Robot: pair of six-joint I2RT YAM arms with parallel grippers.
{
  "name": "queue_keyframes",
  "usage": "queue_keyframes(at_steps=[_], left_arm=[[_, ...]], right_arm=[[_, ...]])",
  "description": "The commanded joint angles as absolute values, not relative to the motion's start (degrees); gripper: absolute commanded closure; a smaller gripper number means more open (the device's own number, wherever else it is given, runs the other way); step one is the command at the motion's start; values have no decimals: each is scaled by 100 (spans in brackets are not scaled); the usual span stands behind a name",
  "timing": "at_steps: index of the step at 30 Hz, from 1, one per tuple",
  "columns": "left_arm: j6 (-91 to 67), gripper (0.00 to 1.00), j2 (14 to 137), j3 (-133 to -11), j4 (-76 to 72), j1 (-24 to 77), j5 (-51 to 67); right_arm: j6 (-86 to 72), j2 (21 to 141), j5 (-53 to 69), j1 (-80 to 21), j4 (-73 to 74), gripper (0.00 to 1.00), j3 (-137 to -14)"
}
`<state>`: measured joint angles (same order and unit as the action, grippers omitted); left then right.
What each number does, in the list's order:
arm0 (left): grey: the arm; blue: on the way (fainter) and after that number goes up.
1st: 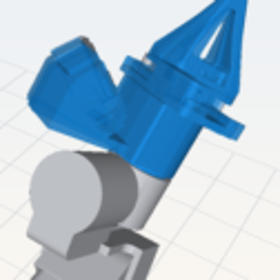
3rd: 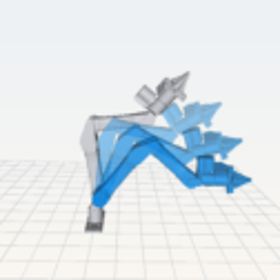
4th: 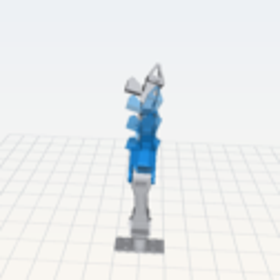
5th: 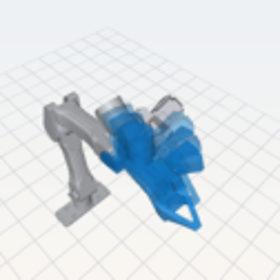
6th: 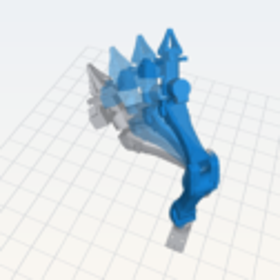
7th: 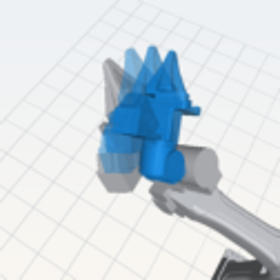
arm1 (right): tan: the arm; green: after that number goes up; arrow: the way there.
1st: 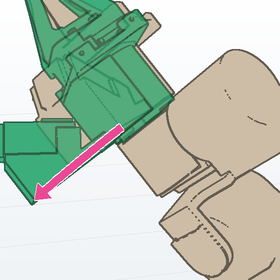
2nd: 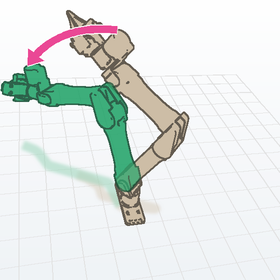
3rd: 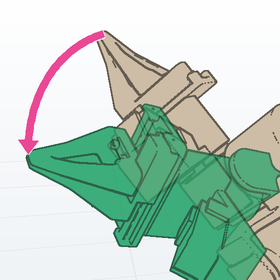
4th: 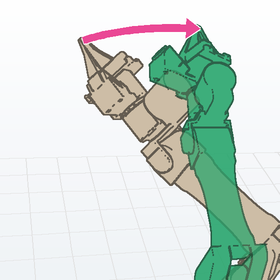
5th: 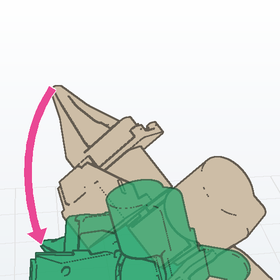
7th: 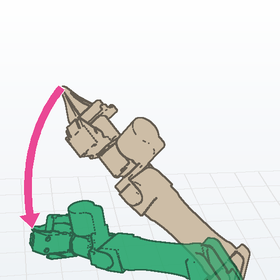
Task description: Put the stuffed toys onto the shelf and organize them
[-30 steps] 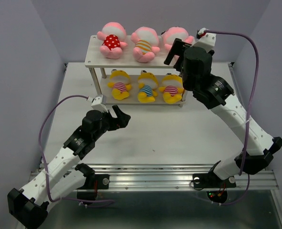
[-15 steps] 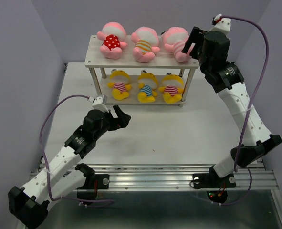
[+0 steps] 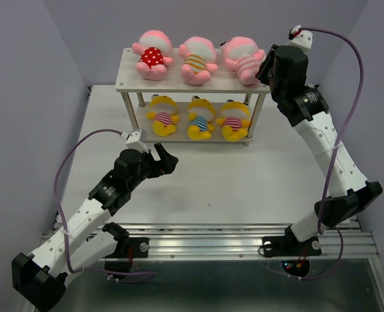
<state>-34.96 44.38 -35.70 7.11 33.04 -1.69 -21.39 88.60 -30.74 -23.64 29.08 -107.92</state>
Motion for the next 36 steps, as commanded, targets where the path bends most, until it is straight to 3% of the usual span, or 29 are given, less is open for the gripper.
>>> queue_keyframes(at_steps=[1, 3, 11, 14, 36], left_arm=[[-3410, 1, 4430, -3647, 536, 3331, -246], [-3410, 1, 4430, -3648, 527, 3331, -246], [-3419, 1, 4395, -3647, 562, 3331, -308], [-3428, 1, 4386, -3656, 580, 3331, -343], [-3428, 1, 4403, -3727, 686, 3331, -475]], right_arm=[[-2250, 8657, -3156, -2338, 2725, 67, -10661], [-2364, 8640, -3112, -2338, 2725, 78, -10617], [-2768, 8815, -3014, -2338, 2707, 79, -10696], [-3110, 8798, -3181, -2338, 2698, 97, -10644], [-4342, 8297, -3366, -2338, 2531, 99, -10011]])
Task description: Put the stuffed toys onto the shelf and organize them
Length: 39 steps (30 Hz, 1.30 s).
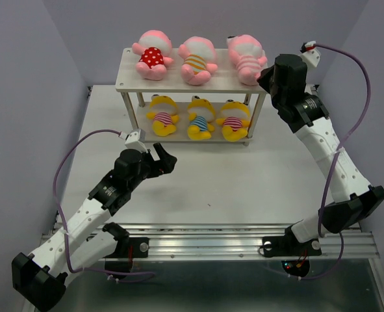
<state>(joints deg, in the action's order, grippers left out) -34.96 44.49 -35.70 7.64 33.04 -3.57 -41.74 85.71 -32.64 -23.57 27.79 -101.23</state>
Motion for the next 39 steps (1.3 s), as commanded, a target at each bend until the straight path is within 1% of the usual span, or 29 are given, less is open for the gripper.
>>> queue_keyframes(at_steps=[1, 3, 6, 10, 12, 13, 14, 17, 21, 23, 25, 28, 29, 30, 35, 39], left_arm=[[-3428, 1, 4403, -3727, 694, 3331, -475], [-3436, 1, 4403, -3718, 694, 3331, -475], [-3445, 1, 4412, -3709, 694, 3331, -483], [-3445, 1, 4403, -3700, 694, 3331, -475], [-3454, 1, 4386, -3700, 694, 3331, -475], [-3454, 1, 4386, -3700, 703, 3331, -475], [-3454, 1, 4377, -3691, 703, 3331, -483], [-3463, 1, 4377, -3683, 703, 3331, -475], [-3454, 1, 4377, -3691, 703, 3331, -475], [-3454, 1, 4386, -3691, 694, 3331, -475], [-3454, 1, 4394, -3691, 694, 3331, -475], [-3454, 1, 4377, -3691, 686, 3331, -466], [-3454, 1, 4377, -3691, 694, 3331, -466], [-3454, 1, 4377, -3709, 694, 3331, -457], [-3428, 1, 4368, -3762, 694, 3331, -448], [-3410, 1, 4359, -3814, 712, 3331, -422]], right_arm=[[-4333, 8288, -3366, -2338, 2531, 99, -10011], [-4342, 8297, -3340, -2338, 2522, 99, -10020], [-4350, 8314, -3130, -2338, 2505, 95, -10020], [-4394, 8350, -3024, -2338, 2461, 94, -10028], [-4421, 8350, -3041, -2338, 2435, 91, -10020], [-4447, 8350, -3067, -2338, 2417, 88, -10011], [-4456, 8350, -3085, -2338, 2417, 82, -10019], [-4456, 8350, -3076, -2338, 2382, 78, -10020], [-4369, 8332, -2971, -2338, 2347, 62, -10055], [-4351, 8288, -2892, -2338, 2321, 58, -10046], [-4298, 8175, -2892, -2390, 2277, 47, -9993], [-4219, 7999, -3032, -2391, 2250, 26, -9941], [-4175, 7963, -3041, -2391, 2241, 17, -9940], [-4123, 7919, -3032, -2391, 2241, 0, -9940], [-3797, 7656, -3023, -2391, 2241, 0, -9853], [-3595, 7183, -3155, -2391, 2241, 0, -9415]])
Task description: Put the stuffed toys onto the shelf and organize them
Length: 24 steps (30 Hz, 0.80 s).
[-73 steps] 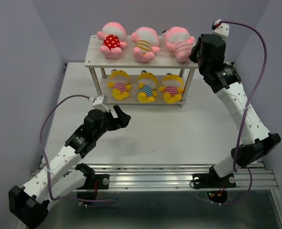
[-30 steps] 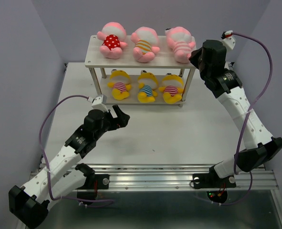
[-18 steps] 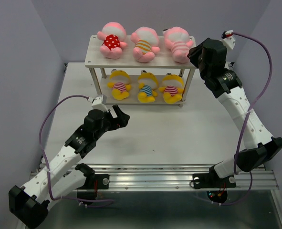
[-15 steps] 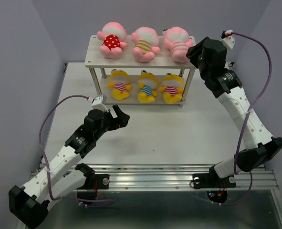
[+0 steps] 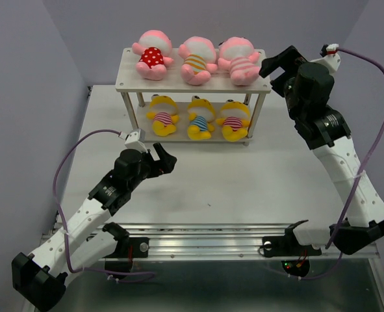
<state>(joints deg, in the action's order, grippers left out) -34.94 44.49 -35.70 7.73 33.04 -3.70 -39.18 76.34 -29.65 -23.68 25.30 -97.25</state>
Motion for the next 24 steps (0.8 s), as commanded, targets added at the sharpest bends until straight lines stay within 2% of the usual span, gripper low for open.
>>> queue_keyframes(at_steps=[1, 7, 15, 24], left_arm=[[-3410, 1, 4351, -3814, 712, 3331, -413], [-3454, 1, 4228, -3823, 765, 3331, -501], [-3603, 1, 3982, -3797, 905, 3331, -843], [-3735, 1, 3920, -3806, 1011, 3331, -1072]], right_arm=[[-3560, 7076, -3173, -2391, 2241, 0, -9291], [-3709, 6241, -3664, -2391, 2451, 0, -8130], [-3885, 5222, -3832, -2391, 2716, 0, -5848], [-3920, 5256, -3717, -2391, 2681, 0, -5353]])
